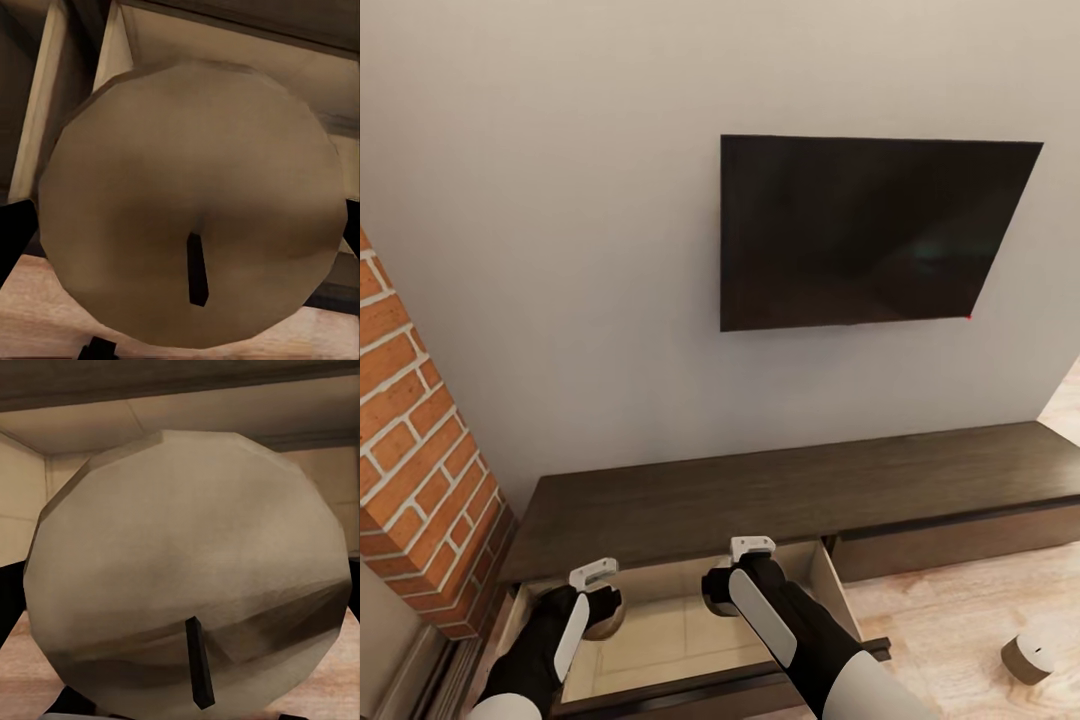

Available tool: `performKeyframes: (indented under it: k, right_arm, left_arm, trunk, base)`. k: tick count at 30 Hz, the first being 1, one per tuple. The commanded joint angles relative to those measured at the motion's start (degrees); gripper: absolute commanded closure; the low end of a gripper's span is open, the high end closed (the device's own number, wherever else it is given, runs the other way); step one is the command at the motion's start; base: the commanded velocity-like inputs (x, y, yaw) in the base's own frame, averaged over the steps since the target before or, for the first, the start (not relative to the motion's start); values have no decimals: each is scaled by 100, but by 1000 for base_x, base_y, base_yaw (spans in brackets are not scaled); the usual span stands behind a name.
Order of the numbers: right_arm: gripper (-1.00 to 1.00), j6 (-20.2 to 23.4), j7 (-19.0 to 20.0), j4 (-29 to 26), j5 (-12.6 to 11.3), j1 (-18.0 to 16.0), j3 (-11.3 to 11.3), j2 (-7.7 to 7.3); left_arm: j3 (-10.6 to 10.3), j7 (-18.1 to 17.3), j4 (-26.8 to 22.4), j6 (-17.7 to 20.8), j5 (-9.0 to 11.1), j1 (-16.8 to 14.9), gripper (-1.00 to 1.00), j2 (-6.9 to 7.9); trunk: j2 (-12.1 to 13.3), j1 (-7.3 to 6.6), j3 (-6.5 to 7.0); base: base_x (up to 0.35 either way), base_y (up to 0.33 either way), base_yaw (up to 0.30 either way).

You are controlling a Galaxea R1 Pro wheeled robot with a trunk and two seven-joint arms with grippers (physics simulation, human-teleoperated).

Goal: Place each of the two pumpkins and all three candles from the living room inside a cabinet in the living room (use any cabinet), then make sure every cabinet is closed, and position the cauldron so it is next to a table in the living room.

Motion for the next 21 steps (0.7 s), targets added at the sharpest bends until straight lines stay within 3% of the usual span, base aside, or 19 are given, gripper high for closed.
performKeyframes:
  k: [1,13,21]
  right_arm:
    - [100,-3,0,3,2,0,0,0]
    - [100,-11,0,67,1,0,0,0]
    - [100,-13,0,74,6,0,0,0]
  left_arm:
    - [-1,4,22,-1,-17,-1,100,-25]
    - [-7,3,94,-8,-30,-1,100,-153]
    - [-6,-21,99,-12,-18,-1,100,-162]
  trunk:
    - [-42,23,-18]
    - [-82,44,-36]
    - [-403,220,-180]
  base:
    - [0,0,0]
    - [0,0,0]
    - [0,0,0]
